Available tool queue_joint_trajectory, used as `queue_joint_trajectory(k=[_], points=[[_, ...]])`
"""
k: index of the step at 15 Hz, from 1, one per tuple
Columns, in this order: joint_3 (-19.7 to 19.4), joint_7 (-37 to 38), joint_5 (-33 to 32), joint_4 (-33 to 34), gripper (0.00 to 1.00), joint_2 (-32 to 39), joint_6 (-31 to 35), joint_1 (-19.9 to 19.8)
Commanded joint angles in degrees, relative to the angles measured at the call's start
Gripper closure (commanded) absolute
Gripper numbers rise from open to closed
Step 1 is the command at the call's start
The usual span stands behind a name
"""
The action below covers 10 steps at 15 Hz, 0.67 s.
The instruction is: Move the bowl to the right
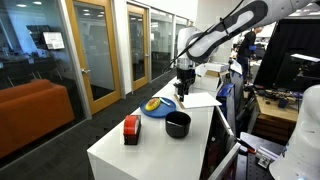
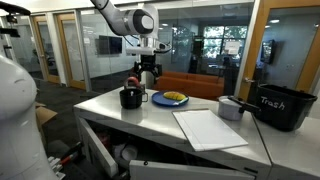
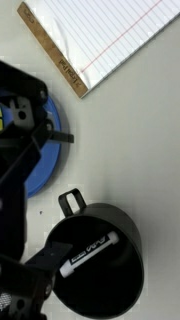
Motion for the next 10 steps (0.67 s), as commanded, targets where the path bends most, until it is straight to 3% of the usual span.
queue_joint_trajectory(k=[1, 5, 10], points=[[-0.15, -1.39, 1.38, -1.46, 0.0, 1.45, 5.03, -0.78], [0.13, -2.09, 2.2, -2.68, 0.0, 4.02, 9.3, -0.75], [3.18, -1.38, 1.51, -4.46, 0.0, 4.17, 11.49, 1.45]])
